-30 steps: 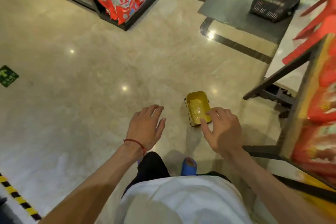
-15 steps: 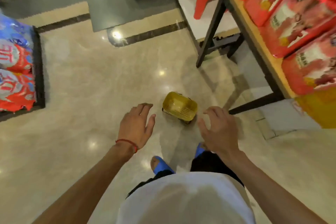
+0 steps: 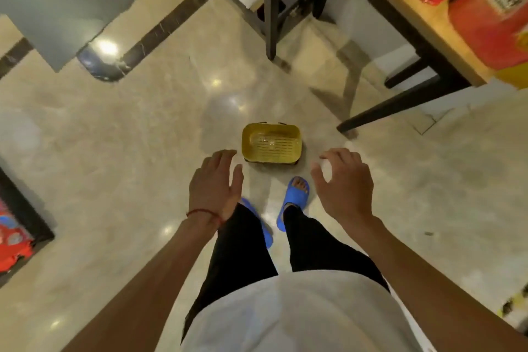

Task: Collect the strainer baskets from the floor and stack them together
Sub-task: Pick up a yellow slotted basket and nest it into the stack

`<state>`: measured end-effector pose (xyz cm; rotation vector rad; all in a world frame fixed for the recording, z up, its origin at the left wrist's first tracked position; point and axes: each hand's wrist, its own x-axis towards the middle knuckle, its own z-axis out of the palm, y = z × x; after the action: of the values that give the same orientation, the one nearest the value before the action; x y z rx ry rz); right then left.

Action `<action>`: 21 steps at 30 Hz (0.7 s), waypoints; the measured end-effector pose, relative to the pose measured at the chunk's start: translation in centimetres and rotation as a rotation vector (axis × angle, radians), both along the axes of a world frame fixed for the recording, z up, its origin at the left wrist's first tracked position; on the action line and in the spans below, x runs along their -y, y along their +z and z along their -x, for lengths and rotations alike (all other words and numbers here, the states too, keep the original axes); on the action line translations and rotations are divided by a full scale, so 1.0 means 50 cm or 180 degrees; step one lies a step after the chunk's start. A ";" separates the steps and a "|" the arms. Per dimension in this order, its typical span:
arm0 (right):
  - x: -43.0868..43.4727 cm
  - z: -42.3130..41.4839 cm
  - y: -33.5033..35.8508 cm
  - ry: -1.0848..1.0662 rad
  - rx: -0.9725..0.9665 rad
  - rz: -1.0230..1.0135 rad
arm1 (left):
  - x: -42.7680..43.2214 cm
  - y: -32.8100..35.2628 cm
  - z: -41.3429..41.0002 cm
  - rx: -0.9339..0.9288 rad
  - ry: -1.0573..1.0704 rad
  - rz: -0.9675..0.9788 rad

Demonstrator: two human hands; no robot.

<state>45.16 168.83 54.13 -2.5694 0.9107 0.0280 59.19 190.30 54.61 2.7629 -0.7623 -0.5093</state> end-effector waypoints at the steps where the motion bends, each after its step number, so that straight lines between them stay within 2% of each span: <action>1: -0.008 -0.013 -0.020 -0.0134 -0.0090 -0.0126 | -0.004 -0.023 -0.020 -0.0019 0.0013 -0.0006; 7: -0.050 -0.067 -0.218 -0.0839 -0.0257 -0.0315 | -0.022 -0.228 -0.128 -0.0310 0.0057 -0.0005; 13: -0.075 -0.106 -0.469 -0.1313 -0.0423 -0.0488 | -0.030 -0.486 -0.161 -0.0545 -0.0155 -0.0276; 16: -0.077 -0.122 -0.613 -0.1371 -0.0374 -0.0438 | -0.023 -0.624 -0.170 -0.0672 0.0011 -0.0318; 21: -0.050 -0.134 -0.866 -0.1655 -0.0434 -0.0566 | -0.010 -0.878 -0.188 -0.0833 0.0401 -0.0057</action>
<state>51.84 171.34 10.81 -2.1213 1.5265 0.1285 68.60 190.79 10.73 2.6643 -0.5219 -0.8332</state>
